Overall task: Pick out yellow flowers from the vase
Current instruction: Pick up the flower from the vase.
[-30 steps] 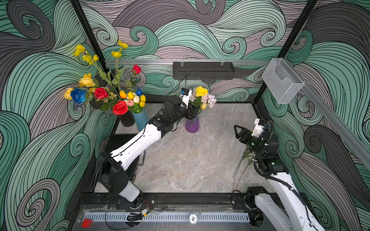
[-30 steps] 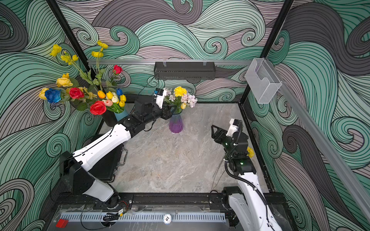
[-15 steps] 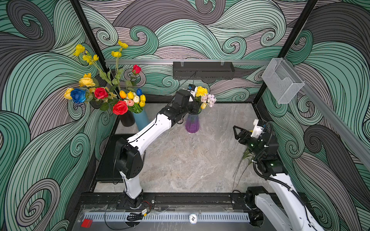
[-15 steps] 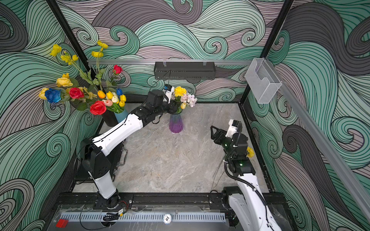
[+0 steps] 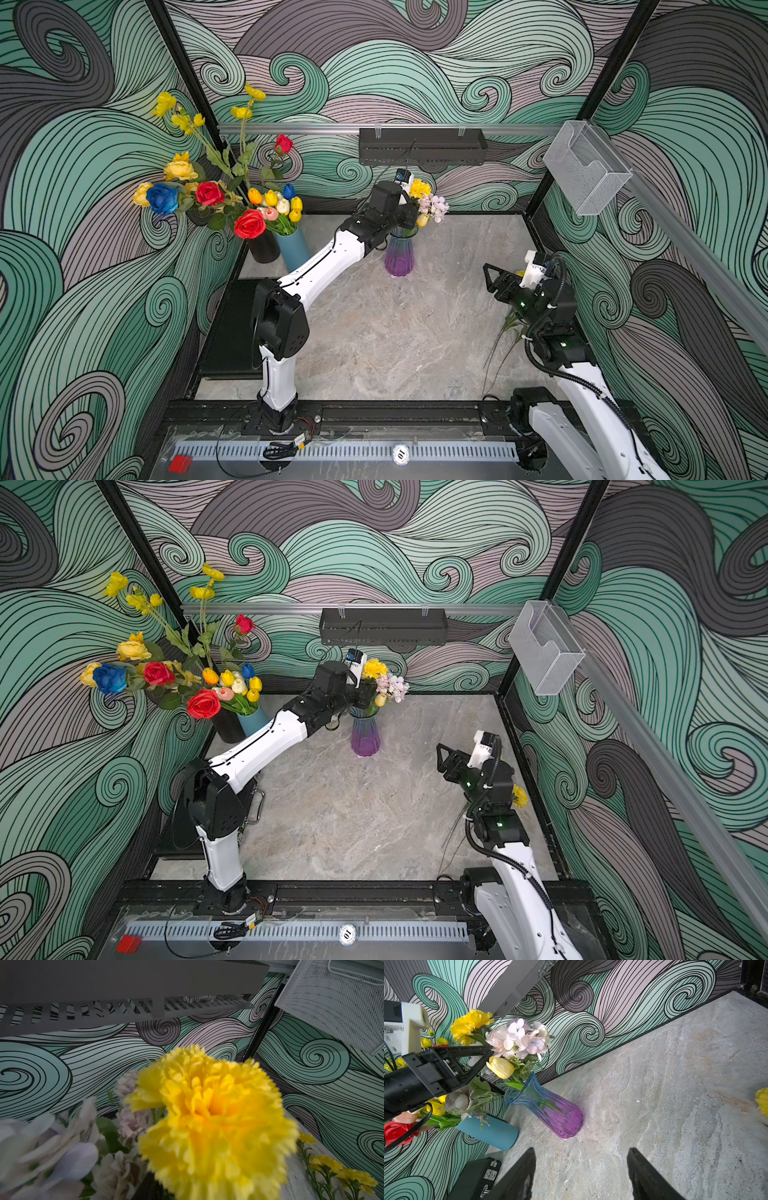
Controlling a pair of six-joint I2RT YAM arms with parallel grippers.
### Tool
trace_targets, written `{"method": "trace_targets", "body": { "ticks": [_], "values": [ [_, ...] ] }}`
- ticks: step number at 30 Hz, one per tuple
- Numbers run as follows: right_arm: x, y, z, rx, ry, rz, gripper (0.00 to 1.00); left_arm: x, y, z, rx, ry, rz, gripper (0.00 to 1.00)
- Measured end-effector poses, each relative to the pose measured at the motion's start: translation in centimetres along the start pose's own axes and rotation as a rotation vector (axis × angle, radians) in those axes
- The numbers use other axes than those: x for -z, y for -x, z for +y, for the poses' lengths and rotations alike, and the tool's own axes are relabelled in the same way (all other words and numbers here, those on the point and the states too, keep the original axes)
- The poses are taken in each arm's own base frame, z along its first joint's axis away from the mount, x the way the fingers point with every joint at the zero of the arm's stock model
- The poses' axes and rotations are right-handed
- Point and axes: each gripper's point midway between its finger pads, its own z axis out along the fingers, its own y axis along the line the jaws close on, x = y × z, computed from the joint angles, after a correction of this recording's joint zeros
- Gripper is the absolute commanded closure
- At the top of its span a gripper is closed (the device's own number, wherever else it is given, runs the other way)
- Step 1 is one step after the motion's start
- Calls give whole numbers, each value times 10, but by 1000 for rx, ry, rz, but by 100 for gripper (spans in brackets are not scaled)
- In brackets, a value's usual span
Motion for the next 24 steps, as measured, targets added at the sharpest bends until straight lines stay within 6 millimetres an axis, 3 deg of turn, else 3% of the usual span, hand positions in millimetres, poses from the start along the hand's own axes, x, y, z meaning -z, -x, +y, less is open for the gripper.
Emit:
{"method": "trace_targets", "body": {
  "ticks": [15,24],
  "values": [
    [0,1,2,2,12,-5,30,-8,15,10,9,65,-85,72],
    [-1,3,4,4,18,-13,29,-7,22,13,13,73,-113,62]
  ]
}}
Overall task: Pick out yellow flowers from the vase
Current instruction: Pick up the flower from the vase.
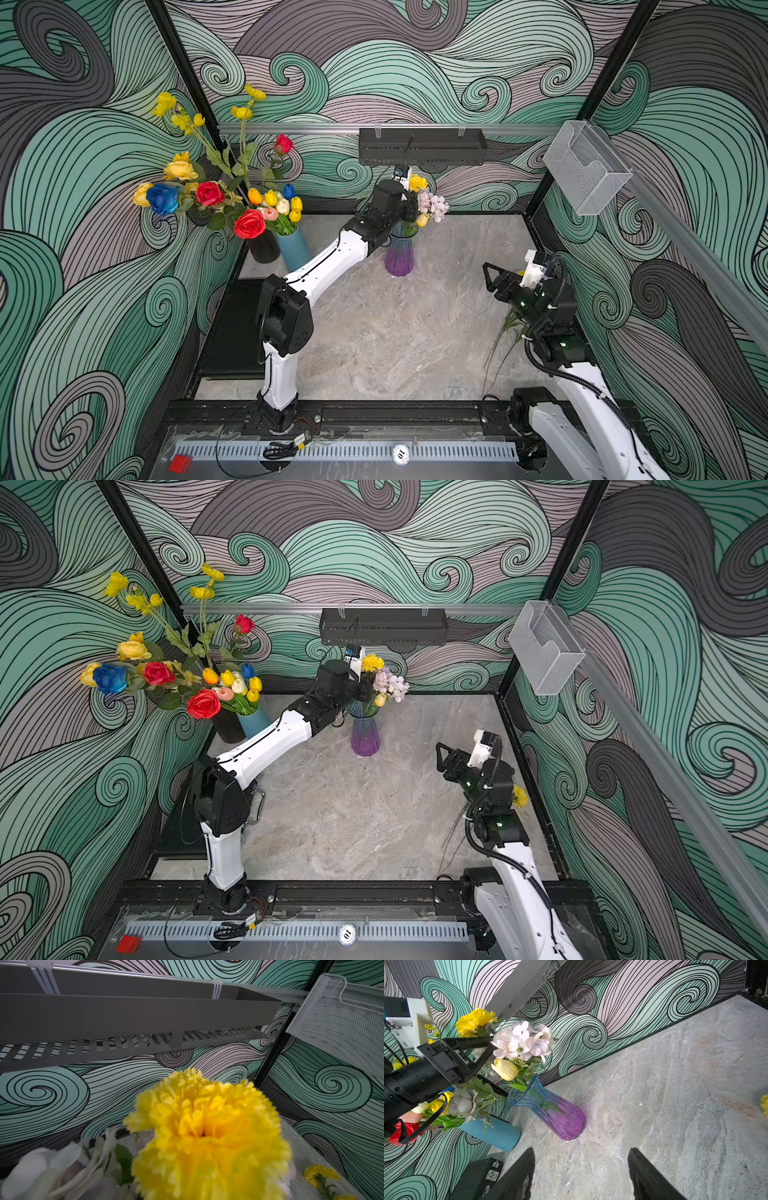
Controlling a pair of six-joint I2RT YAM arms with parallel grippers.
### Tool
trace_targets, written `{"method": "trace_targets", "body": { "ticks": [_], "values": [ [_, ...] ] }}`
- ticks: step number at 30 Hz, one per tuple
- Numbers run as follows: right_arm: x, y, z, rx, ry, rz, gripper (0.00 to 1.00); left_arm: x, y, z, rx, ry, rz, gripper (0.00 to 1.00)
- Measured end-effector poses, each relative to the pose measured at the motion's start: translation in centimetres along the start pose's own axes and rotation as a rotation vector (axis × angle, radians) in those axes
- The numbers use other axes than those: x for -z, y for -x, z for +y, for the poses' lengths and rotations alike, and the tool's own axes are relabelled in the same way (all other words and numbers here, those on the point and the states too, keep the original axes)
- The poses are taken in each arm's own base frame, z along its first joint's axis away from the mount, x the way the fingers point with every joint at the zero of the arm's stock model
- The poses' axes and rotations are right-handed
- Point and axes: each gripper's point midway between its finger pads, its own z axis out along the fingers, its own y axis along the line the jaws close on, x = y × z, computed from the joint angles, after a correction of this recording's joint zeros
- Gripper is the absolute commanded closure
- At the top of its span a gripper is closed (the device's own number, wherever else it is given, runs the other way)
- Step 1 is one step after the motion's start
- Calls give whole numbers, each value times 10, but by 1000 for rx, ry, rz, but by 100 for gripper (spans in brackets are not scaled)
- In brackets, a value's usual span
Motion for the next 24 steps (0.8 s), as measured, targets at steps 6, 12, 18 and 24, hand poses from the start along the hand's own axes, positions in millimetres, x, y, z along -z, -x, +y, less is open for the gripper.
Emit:
{"method": "trace_targets", "body": {
  "ticks": [6,12,18,24],
  "values": [
    [-1,0,0,0,0,2,29,0,9,2,8,0,-34,62],
    [-2,-1,0,-1,2,3,29,-6,9,4,13,2,-55,60],
    [-2,-1,0,-1,3,4,29,-19,-5,5,10,7,-31,60],
    [-2,-1,1,0,7,7,29,-24,-7,5,9,8,-29,70]
  ]
}}
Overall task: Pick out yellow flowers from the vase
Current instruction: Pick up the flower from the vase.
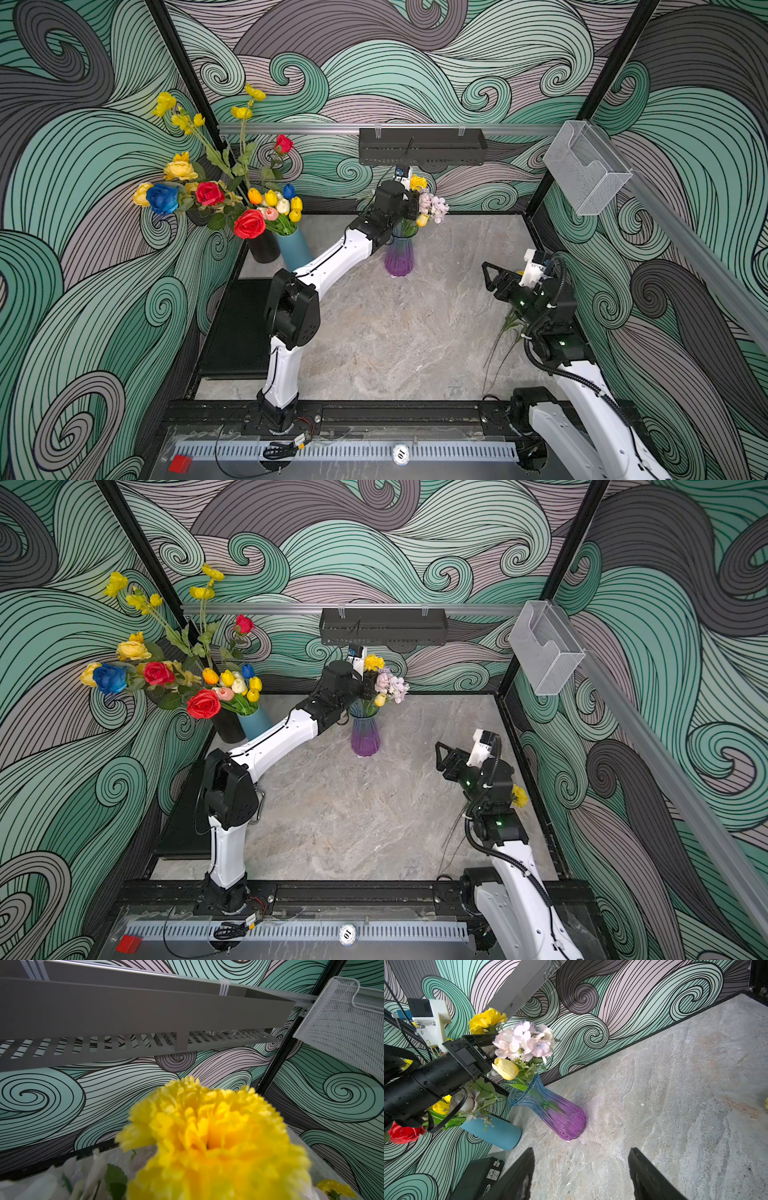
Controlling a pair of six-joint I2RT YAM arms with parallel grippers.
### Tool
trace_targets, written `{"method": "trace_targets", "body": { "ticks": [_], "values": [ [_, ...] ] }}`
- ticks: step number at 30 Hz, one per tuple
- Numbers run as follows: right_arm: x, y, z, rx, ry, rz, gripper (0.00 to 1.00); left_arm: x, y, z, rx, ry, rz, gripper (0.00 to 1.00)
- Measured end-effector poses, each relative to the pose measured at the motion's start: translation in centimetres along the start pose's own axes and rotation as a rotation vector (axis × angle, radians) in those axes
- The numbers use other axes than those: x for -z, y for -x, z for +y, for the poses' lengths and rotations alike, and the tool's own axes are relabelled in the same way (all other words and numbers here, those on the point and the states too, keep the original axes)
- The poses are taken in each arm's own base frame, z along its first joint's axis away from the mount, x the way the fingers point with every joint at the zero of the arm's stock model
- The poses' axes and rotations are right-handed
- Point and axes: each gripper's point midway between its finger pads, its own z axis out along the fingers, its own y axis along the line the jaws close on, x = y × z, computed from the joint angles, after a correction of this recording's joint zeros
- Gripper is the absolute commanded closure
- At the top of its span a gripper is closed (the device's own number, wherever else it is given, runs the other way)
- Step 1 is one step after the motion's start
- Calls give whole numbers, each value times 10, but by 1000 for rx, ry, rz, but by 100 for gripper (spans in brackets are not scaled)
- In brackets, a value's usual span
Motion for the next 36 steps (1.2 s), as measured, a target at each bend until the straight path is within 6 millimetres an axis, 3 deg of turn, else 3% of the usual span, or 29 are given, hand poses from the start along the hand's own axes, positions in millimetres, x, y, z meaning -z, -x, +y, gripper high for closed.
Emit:
{"method": "trace_targets", "body": {
  "ticks": [8,22,30,36],
  "values": [
    [0,-2,4,3,17,9,26,3,3,0,2,-2,-8,76],
    [-14,-13,17,35,62,58,24,50,46,-3,13,-42,-89,77],
    [-29,-7,45,111,138,59,25,58,41,-9,9,-81,-73,77],
    [-55,-7,83,228,256,74,27,78,58,-17,5,-135,-96,76]
  ]
}}
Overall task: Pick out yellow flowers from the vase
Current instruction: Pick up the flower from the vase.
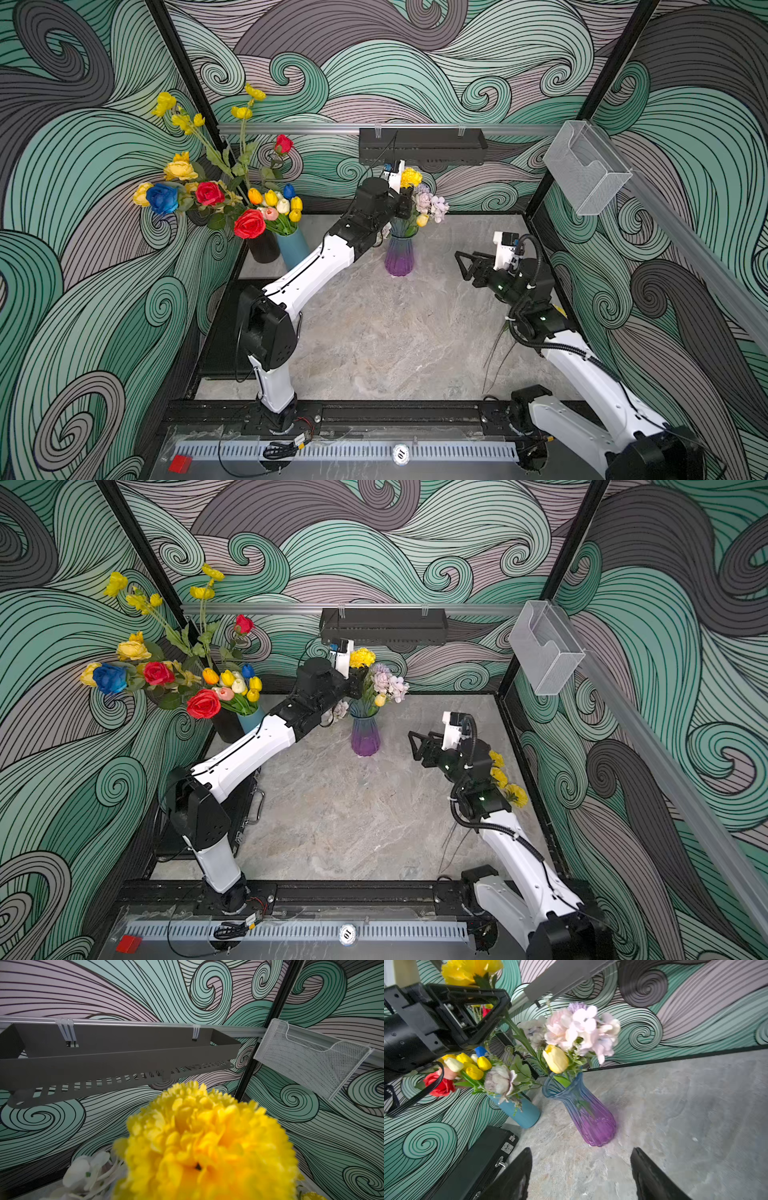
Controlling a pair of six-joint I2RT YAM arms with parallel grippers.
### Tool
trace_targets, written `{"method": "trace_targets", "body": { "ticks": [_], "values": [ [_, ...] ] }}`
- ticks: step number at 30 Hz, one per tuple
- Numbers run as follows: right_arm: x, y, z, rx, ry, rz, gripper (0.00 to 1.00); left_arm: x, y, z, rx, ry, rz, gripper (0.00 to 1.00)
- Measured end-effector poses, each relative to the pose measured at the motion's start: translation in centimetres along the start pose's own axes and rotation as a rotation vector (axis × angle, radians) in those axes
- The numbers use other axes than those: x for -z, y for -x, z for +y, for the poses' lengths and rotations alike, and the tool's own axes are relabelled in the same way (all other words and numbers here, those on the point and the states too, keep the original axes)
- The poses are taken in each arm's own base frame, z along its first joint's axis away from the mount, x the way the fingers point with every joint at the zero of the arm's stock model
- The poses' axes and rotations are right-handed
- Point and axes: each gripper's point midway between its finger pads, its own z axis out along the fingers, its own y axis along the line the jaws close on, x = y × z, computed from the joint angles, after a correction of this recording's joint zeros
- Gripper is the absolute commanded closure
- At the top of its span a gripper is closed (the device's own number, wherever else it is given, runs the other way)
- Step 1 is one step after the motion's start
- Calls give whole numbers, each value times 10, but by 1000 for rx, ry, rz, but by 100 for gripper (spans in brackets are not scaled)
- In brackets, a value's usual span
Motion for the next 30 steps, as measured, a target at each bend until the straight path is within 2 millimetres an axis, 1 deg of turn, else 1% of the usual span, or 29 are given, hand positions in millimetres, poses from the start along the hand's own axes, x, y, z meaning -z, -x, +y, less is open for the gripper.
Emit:
{"method": "trace_targets", "body": {
  "ticks": [4,7,10,13,16,19,22,27,30],
  "values": [
    [-24,1,33,119,109,2,28,17,24,-7,-5,-28,-44,76],
    [-40,0,58,205,187,1,29,26,36,-10,-7,-41,-68,76],
    [-55,1,80,288,250,-13,30,30,41,-13,-8,-59,-76,76],
    [-70,3,94,360,286,-33,33,31,40,-15,-8,-69,-74,76],
    [-87,5,96,415,290,-51,37,32,40,-16,-9,-77,-70,76],
    [-103,4,91,462,272,-59,43,36,43,-17,-9,-82,-73,75],
    [-117,-1,85,502,256,-53,48,41,49,-19,-9,-87,-81,75],
    [-133,-5,82,546,250,-53,56,50,59,-21,-9,-97,-101,75],
    [-141,-4,82,564,251,-65,61,52,61,-23,-9,-105,-106,75]
  ]
}}
